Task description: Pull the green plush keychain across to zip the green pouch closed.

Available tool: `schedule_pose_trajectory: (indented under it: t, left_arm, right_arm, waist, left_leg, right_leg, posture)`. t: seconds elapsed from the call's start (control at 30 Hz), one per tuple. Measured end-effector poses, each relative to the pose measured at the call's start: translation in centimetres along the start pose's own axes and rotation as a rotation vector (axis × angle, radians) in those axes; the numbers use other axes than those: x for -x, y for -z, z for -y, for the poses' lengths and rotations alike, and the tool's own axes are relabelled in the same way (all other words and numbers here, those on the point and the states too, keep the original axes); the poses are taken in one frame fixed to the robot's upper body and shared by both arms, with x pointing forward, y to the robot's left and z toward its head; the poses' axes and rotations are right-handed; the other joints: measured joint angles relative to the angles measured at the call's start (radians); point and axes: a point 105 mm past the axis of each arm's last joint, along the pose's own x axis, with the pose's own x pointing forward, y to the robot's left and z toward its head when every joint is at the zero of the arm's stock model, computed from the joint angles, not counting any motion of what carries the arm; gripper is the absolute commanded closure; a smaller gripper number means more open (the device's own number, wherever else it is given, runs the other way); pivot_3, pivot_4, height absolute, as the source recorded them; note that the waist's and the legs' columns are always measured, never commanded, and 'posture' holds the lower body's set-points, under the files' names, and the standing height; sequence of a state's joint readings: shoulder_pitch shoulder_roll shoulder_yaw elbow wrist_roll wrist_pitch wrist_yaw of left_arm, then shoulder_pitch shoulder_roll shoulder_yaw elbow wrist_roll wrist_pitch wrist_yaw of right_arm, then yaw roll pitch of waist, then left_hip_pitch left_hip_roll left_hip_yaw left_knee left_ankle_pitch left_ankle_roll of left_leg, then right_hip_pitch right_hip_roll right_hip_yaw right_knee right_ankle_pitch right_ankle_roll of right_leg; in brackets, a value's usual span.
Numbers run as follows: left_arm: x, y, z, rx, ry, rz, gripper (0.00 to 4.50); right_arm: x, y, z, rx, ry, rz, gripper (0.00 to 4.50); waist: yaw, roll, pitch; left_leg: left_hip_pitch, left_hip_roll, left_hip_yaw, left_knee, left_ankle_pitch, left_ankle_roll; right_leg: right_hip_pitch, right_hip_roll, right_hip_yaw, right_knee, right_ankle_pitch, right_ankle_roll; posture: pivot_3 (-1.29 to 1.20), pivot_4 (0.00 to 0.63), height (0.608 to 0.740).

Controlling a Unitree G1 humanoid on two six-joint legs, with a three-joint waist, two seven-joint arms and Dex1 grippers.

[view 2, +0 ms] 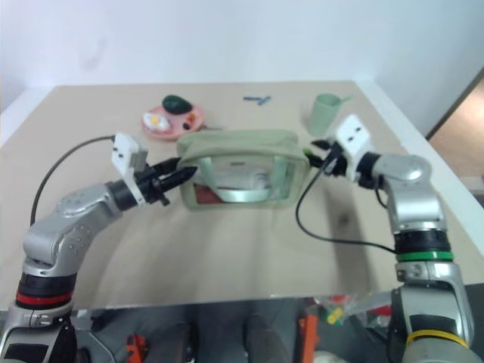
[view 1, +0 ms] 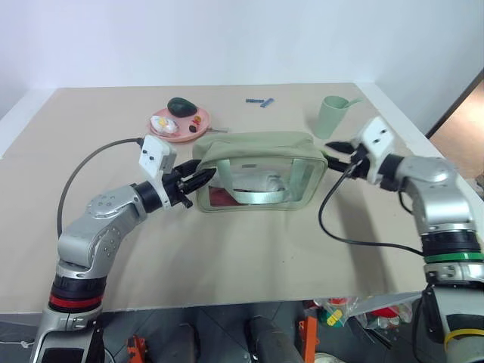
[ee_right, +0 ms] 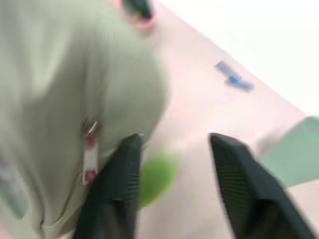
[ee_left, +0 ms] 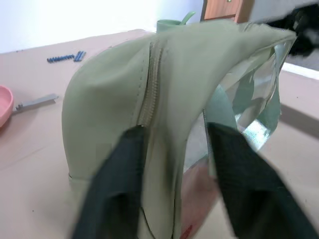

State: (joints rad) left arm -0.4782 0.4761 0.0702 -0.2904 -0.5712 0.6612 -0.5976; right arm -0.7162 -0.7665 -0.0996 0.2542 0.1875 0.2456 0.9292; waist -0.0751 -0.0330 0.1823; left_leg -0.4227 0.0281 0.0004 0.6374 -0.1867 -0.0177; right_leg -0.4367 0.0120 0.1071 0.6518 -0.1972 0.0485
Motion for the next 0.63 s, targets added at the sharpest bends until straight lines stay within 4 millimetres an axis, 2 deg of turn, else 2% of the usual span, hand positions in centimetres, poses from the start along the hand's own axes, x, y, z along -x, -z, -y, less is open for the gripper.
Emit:
schedule_pose_trajectory:
  t: [0.07,0.13,0.27,0.33,0.43,0.57,0.63]
  left_arm:
    - [0.4,-0.5,-0.6,-0.022,-0.013,0.0,0.75]
    - [0.8,-0.7,-0.9,-0.033,-0.015,-0.008,0.08]
    - [1.7,-1.4,-1.3,-0.026,0.002,-0.009,0.04]
    - [2.4,-1.8,-1.2,-0.008,0.024,-0.005,0.04]
    - [3.9,-1.1,-0.4,0.003,0.038,-0.036,0.04]
    - [6.0,2.2,0.2,-0.009,-0.02,-0.149,0.04]
    - [6.3,2.9,0.3,-0.028,-0.066,-0.161,0.04]
  right_arm:
    - [1.2,-1.2,0.7,-0.006,0.029,0.033,0.73]
    - [2.0,-1.6,0.7,-0.018,0.044,0.044,0.05]
    - [3.6,-2.0,-0.5,-0.084,0.019,0.082,0.02]
    - [4.7,-3.1,-1.3,-0.129,-0.006,0.123,0.02]
    - [6.3,-4.2,-3.0,-0.172,-0.055,0.13,0.02]
    - [7.0,-1.9,-8.7,-0.321,-0.175,0.039,0.02]
    - [7.0,-1.0,-10.1,-0.367,-0.153,0.03,0.02]
  waist:
    - [-0.001,0.0,0.0]
    - [-0.001,0.0,0.0]
    - [-0.001,0.0,0.0]
    - [-0.001,0.0,0.0]
    - [-0.001,0.0,0.0]
    - [0.001,-0.002,-0.001]
    - [0.003,-0.002,-0.001]
  left_leg:
    - [0.0,0.0,0.0,0.0,0.0,0.0]
    - [0.0,0.0,0.0,0.0,0.0,0.0]
    - [0.0,0.0,0.0,0.0,0.0,0.0]
    - [0.0,0.0,0.0,0.0,0.0,0.0]
    - [0.001,0.001,0.0,-0.001,0.0,0.0]
    - [0.001,0.002,-0.002,-0.001,-0.001,0.0]
    - [0.001,0.001,-0.001,0.0,-0.001,0.0]
  right_leg:
    - [0.0,0.0,0.0,0.0,0.0,0.0]
    - [0.0,0.0,0.0,0.0,0.0,0.0]
    - [0.0,0.0,0.0,0.0,0.0,0.0]
    - [0.0,0.0,0.0,0.0,0.0,0.0]
    - [0.0,0.0,0.0,0.0,-0.002,-0.002]
    - [0.001,0.0,-0.003,0.0,-0.005,-0.006]
    - [0.001,0.0,-0.002,0.0,-0.004,-0.004]
  posture:
    - [0.0,0.15,0.74]
    - [0.0,0.15,0.74]
    - [0.0,0.15,0.74]
    - [0.0,0.15,0.74]
    - [0.0,0.15,0.74]
    - [0.0,0.15,0.74]
    - [0.0,0.15,0.74]
